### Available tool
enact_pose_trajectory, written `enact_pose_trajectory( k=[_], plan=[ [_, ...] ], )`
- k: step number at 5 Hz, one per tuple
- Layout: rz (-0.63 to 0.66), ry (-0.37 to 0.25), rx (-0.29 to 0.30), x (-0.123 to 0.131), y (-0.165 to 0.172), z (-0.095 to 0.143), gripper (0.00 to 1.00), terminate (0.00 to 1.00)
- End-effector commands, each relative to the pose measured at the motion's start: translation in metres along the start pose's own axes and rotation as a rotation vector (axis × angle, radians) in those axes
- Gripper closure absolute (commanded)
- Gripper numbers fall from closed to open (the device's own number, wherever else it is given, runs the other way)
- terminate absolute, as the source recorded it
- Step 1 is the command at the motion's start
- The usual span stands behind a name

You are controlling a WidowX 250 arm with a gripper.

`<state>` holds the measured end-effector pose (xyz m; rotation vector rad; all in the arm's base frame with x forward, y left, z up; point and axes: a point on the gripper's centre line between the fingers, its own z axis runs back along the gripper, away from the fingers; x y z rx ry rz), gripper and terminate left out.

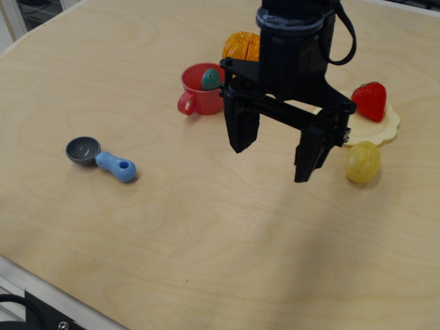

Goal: Take cucumber out of cup

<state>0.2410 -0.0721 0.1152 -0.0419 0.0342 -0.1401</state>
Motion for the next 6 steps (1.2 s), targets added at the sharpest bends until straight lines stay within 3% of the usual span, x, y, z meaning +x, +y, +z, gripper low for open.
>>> enact_pose_trajectory(
  k=[1,2,3,4,5,6],
  plan=[
    [0.0,0.0,0.0,0.0,0.0,0.0,0.0,0.0],
    [0.251,-0.025,0.044,0.02,0.023,-0.001,0.0,0.0],
    [0.469,-0.085,0.029,0.032,0.047,0.003,0.0,0.0],
    [0.614,-0.121,0.037,0.045,0.071,0.003,0.0,0.0],
    [0.681,-0.223,0.035,0.061,0.101,0.003,0.0,0.0],
    [0.737,-0.309,0.077,0.071,0.121,0.007,0.0,0.0]
  ],
)
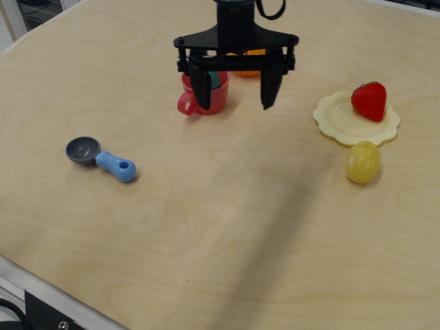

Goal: Take cucumber out of cup

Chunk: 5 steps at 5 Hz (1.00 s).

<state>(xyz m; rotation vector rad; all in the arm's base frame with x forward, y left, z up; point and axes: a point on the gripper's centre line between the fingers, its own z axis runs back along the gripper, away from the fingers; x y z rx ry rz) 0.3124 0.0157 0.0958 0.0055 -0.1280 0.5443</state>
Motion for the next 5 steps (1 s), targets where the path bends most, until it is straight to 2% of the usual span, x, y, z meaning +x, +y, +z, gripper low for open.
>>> enact_pose_trajectory(
  k=[1,2,3,5],
  plan=[
    [0.161,-0.204,0.008,0.045,0.021,0.013,0.0,0.0],
    [0.19,-0.221,0.015,0.058,0.026,0.007,0.0,0.0],
    [0.204,-0.22,-0.026,0.07,0.028,-0.003,0.0,0.0],
    [0.243,-0.234,-0.049,0.087,0.026,-0.017,0.0,0.0]
  ],
)
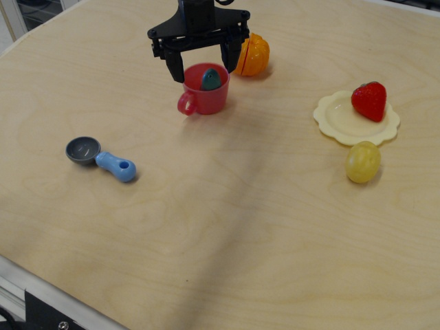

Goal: Take cucumber out of cup

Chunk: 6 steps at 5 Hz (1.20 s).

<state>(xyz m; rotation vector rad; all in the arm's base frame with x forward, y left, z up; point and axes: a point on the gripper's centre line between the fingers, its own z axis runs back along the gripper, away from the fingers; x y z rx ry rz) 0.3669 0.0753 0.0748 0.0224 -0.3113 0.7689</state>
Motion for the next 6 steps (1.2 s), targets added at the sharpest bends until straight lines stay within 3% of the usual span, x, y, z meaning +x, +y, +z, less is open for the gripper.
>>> enact_pose_trajectory(
  k=[1,3,4,6],
  plan=[
    [0.012,-0.036,-0.026,0.012,-0.002,0.006,0.0,0.0],
    [-0.007,-0.007,0.014,0.011,-0.012,0.001,0.0,0.0],
    [0.006,0.009,0.028,0.012,-0.008,-0.003,1.0,0.0],
    [0.017,0.007,0.039,0.015,-0.014,-0.003,1.0,0.0]
  ],
)
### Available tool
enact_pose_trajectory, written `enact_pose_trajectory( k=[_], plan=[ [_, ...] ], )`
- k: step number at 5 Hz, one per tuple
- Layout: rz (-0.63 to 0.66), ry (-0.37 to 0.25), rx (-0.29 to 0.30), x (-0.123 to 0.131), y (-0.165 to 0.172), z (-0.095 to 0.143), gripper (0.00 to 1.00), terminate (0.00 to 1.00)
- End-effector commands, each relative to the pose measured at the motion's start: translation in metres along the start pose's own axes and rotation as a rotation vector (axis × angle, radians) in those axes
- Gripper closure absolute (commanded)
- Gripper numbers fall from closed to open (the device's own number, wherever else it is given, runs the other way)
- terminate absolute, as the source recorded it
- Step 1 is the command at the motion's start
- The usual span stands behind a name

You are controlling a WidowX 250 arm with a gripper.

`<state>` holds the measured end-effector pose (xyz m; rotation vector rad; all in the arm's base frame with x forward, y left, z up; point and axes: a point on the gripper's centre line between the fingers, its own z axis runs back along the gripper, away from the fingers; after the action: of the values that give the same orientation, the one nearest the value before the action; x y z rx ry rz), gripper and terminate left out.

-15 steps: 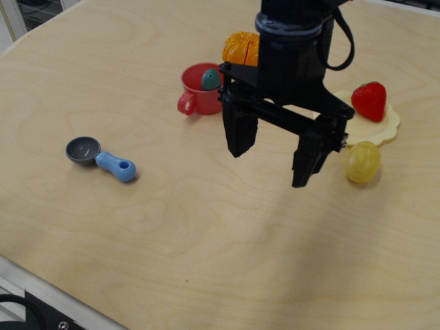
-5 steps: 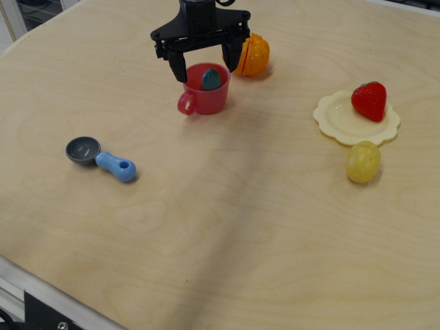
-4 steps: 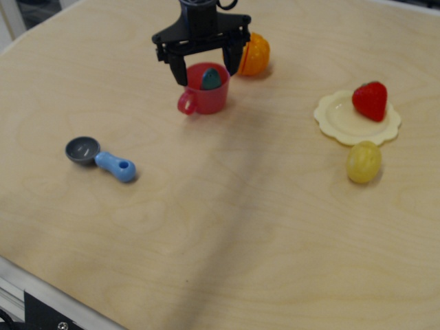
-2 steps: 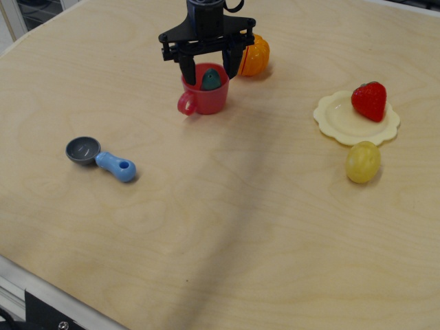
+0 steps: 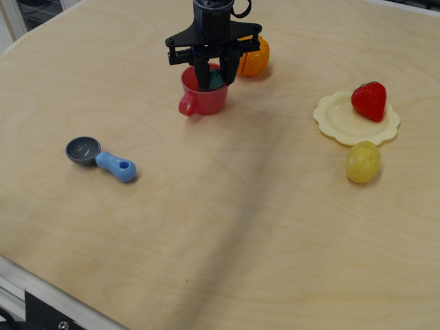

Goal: Take cucumber out of cup

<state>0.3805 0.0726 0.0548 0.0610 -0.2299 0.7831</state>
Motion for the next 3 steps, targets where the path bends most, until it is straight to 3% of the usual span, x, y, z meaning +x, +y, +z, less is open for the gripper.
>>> enact_pose_trajectory(
  k=[1,3],
  plan=[
    [0.028,-0.067,-0.026,0.016,-0.002,0.03,1.0,0.0],
    [0.039,-0.091,-0.077,0.016,-0.001,0.065,1.0,0.0]
  ],
)
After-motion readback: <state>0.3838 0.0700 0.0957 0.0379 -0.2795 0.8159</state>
